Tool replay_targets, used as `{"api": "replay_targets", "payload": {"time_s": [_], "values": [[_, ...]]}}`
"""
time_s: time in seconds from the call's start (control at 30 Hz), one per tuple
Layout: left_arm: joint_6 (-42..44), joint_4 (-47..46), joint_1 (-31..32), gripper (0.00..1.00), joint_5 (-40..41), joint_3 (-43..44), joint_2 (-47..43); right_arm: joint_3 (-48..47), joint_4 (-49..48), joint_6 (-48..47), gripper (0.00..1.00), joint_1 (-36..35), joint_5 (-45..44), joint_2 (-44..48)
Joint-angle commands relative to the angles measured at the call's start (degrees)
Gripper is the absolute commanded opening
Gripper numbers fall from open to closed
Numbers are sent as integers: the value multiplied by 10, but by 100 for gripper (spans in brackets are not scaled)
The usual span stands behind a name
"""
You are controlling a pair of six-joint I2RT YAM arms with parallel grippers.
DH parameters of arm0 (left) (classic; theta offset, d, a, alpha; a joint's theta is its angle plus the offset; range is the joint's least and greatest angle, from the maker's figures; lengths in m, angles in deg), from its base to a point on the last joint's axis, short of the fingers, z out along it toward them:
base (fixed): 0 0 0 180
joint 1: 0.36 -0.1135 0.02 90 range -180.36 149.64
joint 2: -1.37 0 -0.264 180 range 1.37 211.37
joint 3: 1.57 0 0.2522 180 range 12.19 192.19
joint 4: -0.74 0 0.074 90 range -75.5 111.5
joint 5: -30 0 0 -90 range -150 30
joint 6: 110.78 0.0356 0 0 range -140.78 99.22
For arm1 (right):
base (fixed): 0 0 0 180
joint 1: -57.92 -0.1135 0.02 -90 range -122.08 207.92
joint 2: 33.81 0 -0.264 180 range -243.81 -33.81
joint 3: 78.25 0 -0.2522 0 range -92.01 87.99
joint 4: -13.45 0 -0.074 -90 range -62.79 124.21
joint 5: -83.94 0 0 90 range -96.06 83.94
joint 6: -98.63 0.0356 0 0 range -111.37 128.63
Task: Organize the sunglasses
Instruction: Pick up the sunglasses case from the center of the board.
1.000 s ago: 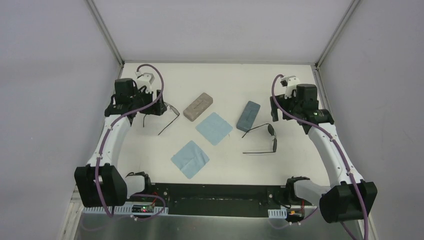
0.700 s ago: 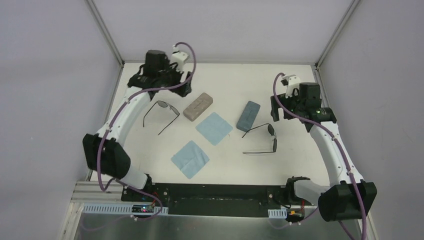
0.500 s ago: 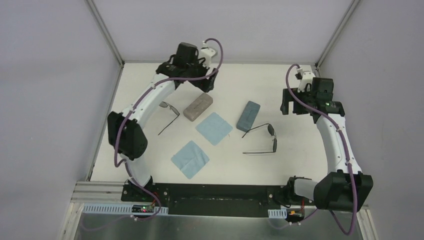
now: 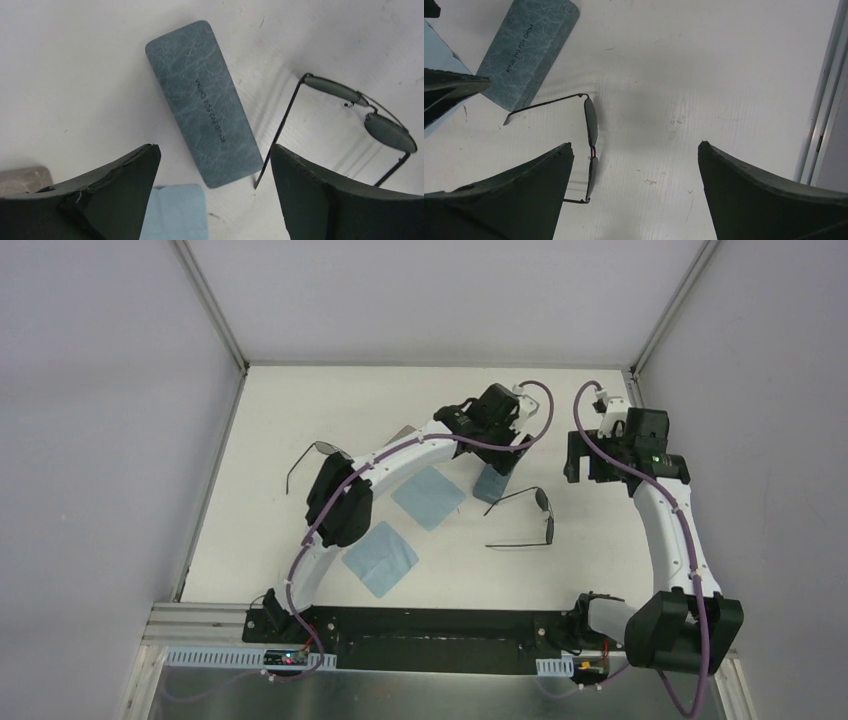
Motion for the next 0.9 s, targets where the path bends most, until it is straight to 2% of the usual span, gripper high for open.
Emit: {"api": "replay_targets", "payload": {"time_s": [0.0,0.17,0.47,0.67,0.87], "values": [[-58,-34,13,87,80,47,35,16,4,-2,98,9,13,40],[-80,-45,21,89,95,49,65,31,13,-5,98,13,17,60],[-87,-53,23,88,50,73,110,48,32,-8,98,22,23,83],[-88,-51,23,76,68,75,130,46,37,-7,98,28,29,85],[-86,-49,23,55,81,75,127,47,34,-7,97,31,29,86]]}}
